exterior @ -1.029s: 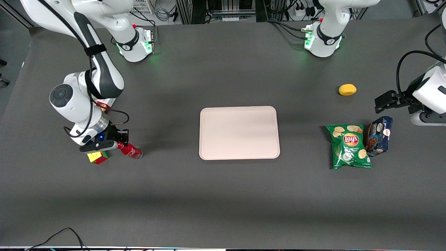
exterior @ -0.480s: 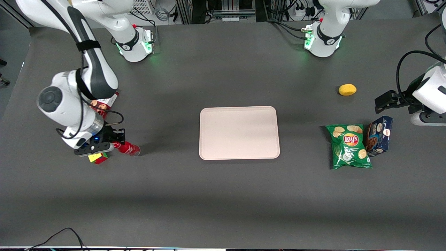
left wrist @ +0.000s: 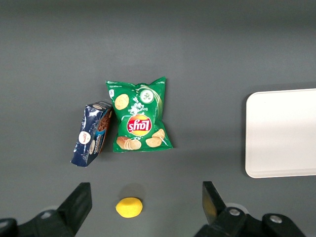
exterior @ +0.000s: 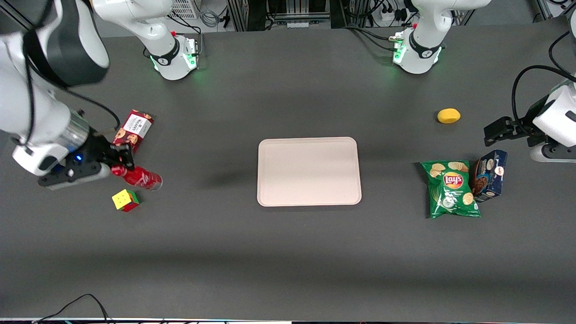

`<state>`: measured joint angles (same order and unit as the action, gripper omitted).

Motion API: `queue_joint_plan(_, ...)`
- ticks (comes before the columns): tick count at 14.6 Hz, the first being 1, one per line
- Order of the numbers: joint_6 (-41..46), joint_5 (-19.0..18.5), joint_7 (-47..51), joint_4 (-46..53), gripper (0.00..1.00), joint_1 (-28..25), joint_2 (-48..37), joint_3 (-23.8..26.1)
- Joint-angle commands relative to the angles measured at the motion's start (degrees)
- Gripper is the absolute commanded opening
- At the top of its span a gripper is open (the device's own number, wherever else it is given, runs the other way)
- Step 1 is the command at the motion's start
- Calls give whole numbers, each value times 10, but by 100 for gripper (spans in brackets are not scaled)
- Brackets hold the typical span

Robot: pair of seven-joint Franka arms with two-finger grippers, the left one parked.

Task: Place coke bottle on tray
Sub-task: 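Lift the bottle and carry it toward the white tray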

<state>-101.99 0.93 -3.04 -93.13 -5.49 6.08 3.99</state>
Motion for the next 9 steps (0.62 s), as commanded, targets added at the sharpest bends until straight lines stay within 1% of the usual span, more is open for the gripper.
queue_joint_plan(1,61,17,0,59,0,-5,2,9)
queue_joint_plan(3,58,30,57,60,0,-15,6,30)
queue_joint_plan(5,36,29,151,60,0,-36,13,65)
queue_joint_plan(9,-18,21,340,59,0,-157,36,66)
